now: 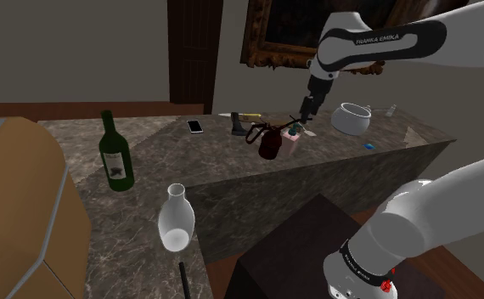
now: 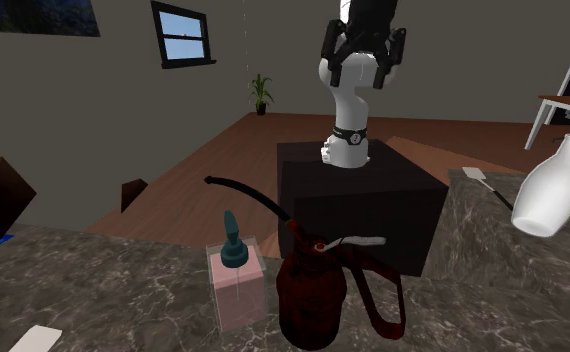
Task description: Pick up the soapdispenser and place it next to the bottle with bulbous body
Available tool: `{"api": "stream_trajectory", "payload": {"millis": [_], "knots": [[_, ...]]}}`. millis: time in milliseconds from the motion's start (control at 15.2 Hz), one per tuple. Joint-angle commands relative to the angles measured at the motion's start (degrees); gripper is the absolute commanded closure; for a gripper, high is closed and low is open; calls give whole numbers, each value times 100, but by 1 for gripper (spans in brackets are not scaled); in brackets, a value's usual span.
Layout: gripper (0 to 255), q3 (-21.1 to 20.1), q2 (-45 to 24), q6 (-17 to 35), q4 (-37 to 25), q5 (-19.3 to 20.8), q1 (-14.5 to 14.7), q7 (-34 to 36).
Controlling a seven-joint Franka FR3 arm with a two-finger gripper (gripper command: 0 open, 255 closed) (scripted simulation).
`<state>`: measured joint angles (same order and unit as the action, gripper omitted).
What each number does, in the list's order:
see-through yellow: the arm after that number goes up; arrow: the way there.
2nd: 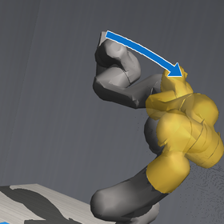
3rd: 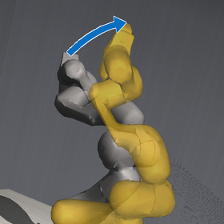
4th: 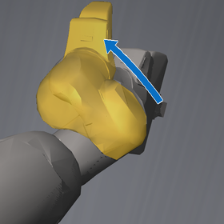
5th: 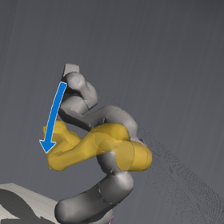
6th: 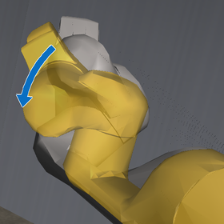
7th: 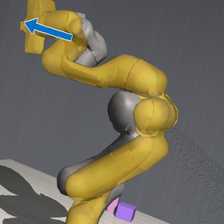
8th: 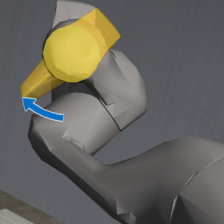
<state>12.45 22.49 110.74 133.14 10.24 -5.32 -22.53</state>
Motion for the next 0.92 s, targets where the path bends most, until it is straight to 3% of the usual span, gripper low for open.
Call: {"api": "stream_trajectory", "payload": {"millis": [0,396,858], "knots": [[0,180,-347,218,-151,-34,-38,-223],[0,671,-1557,780,-803,-367,-154,-983],[0,980,-3120,1121,-1909,-1128,-450,-1967]]}}
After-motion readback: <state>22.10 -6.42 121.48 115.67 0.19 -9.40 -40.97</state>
